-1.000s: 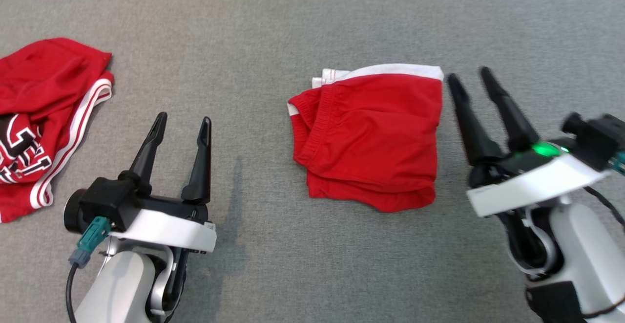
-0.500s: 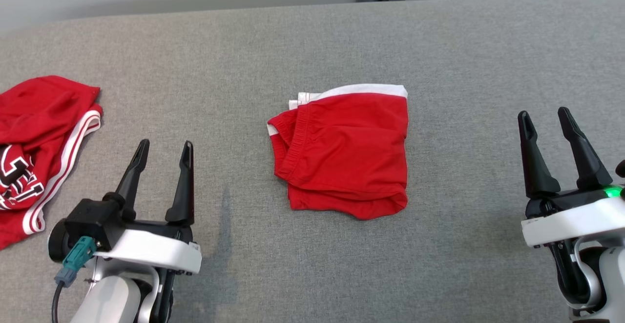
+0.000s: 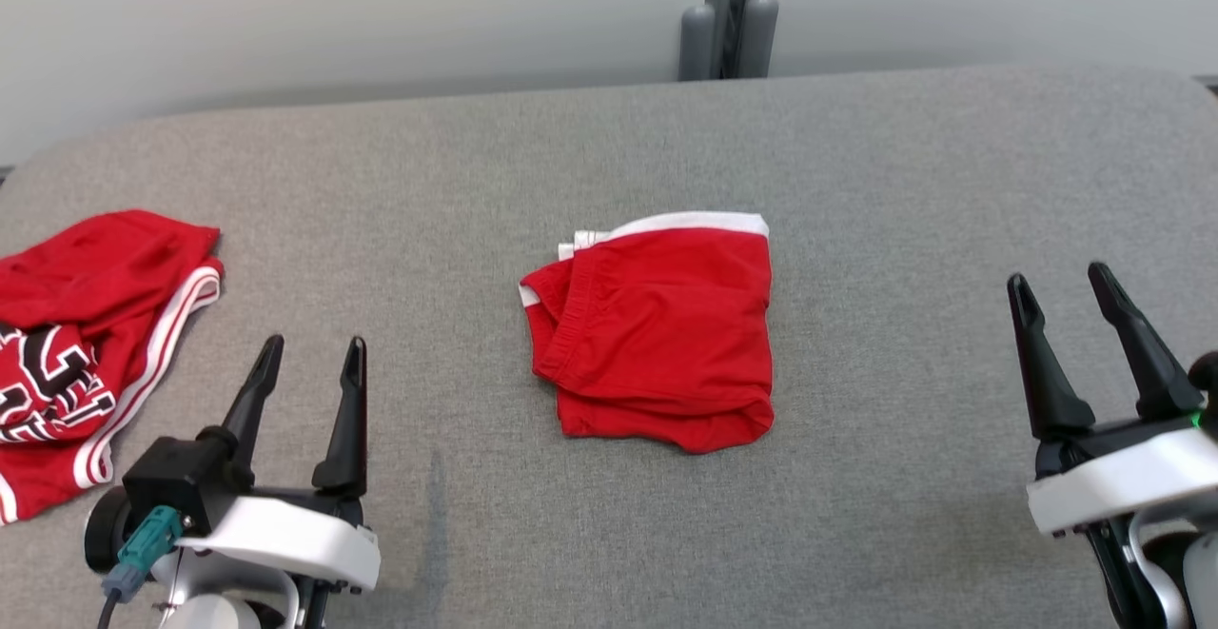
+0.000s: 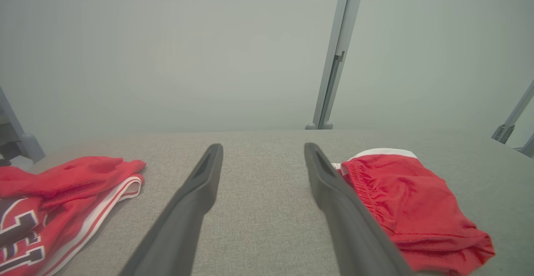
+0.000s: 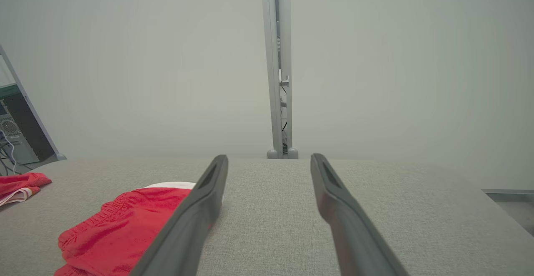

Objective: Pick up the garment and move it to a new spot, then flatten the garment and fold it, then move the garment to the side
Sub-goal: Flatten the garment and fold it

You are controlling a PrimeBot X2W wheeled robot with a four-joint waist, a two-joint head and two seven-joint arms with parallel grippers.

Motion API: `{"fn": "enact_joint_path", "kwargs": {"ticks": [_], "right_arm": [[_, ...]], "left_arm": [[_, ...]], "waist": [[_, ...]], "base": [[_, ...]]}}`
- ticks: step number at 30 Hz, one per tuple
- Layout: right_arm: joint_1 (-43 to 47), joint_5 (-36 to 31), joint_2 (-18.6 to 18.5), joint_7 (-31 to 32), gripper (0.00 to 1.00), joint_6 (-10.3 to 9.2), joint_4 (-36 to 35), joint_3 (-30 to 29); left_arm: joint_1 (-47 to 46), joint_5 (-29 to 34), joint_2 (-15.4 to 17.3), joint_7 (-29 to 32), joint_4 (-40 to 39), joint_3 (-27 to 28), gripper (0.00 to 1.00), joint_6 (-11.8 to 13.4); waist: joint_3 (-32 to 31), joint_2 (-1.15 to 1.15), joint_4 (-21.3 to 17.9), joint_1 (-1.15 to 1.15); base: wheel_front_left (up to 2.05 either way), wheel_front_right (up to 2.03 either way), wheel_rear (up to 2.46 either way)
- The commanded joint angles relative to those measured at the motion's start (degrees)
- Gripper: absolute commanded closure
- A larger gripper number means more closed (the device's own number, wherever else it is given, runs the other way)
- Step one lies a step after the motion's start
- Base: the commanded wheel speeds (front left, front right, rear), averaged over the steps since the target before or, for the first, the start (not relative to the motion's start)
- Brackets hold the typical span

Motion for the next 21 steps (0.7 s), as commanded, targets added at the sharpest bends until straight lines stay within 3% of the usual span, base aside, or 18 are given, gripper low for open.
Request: {"fn": "enact_joint_path", "kwargs": {"ticks": [1, 11, 21], "right_arm": [[1.24, -0.21, -0.08, 0.44, 0.0, 0.0, -0.49, -0.43], [8.04, -1.07, 0.91, 2.53, 0.0, 0.0, -1.72, -1.71], [11.38, -1.74, 1.37, 3.85, 0.0, 0.0, -3.14, -2.19]], "left_arm": [[0.87, -0.31, 0.31, 0.32, -0.41, 0.1, 0.0, 0.43], [6.34, -1.02, 1.1, 2.44, -2.13, -0.43, 0.0, 2.13], [9.11, -0.45, 2.5, 3.08, -2.8, 0.25, 0.0, 4.0]], "waist": [[-1.6, 0.0, -0.1, 0.0], [-7.69, 0.0, -0.55, 0.0], [-9.7, 0.0, -0.49, 0.0]], "base": [[0.0, 0.0, 0.0], [0.0, 0.0, 0.0], [0.0, 0.0, 0.0]]}}
